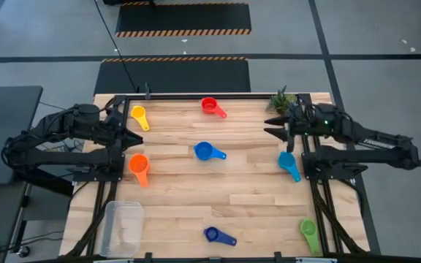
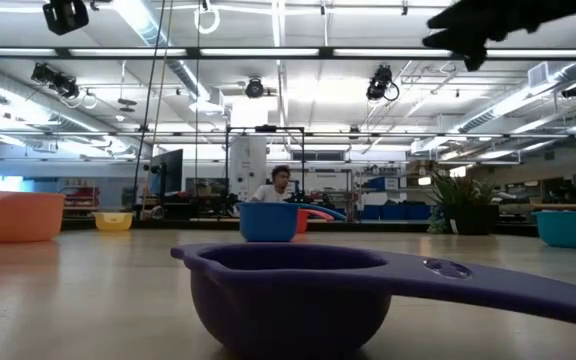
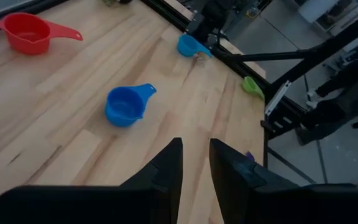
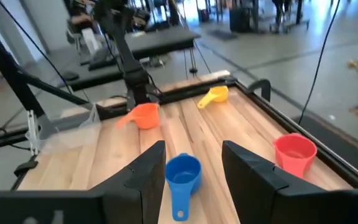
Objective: Nest measuring cups in basket
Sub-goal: Adjust the red measuring cup
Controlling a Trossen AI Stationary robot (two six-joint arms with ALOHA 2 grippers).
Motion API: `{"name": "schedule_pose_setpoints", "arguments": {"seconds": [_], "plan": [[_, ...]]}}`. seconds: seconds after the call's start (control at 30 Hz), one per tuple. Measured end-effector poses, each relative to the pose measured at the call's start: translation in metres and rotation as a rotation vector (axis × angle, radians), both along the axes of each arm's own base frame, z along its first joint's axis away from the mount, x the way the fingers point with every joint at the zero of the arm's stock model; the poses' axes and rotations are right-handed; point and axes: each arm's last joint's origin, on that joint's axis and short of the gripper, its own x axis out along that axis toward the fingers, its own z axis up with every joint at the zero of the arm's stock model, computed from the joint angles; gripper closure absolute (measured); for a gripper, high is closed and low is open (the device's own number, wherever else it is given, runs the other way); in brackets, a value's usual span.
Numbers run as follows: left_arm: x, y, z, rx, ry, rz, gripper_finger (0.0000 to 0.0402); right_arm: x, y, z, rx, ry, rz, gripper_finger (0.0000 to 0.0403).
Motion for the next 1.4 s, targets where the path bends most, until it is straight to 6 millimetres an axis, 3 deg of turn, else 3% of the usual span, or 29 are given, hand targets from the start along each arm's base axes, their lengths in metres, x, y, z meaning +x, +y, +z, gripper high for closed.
{"name": "schedule_pose_setpoints", "arguments": {"seconds": [0.23, 0.57, 0.77, 0.97, 1.4], "plan": [[0.000, 0.000, 0.000, 0.072, 0.005, -0.019, 0.0315, 0.054, -0.014, 0.010, 0.006, 0.239, 0.071, 0.0239], [0.000, 0.001, 0.000, 0.117, 0.008, -0.038, 0.0315, 0.128, -0.035, 0.017, 0.079, 0.330, 0.132, 0.0239], [0.000, 0.001, 0.000, 0.127, 0.008, -0.043, 0.0315, 0.159, -0.055, 0.018, 0.040, 0.382, -0.027, 0.0239], [0.000, 0.001, 0.000, 0.129, 0.008, -0.044, 0.0315, 0.193, -0.085, -0.004, -0.005, 0.493, -0.049, 0.0239], [0.000, 0.001, 0.000, 0.098, 0.006, -0.020, 0.0315, 0.264, -0.134, -0.067, 0.137, 0.699, -0.073, 0.0239]]}}
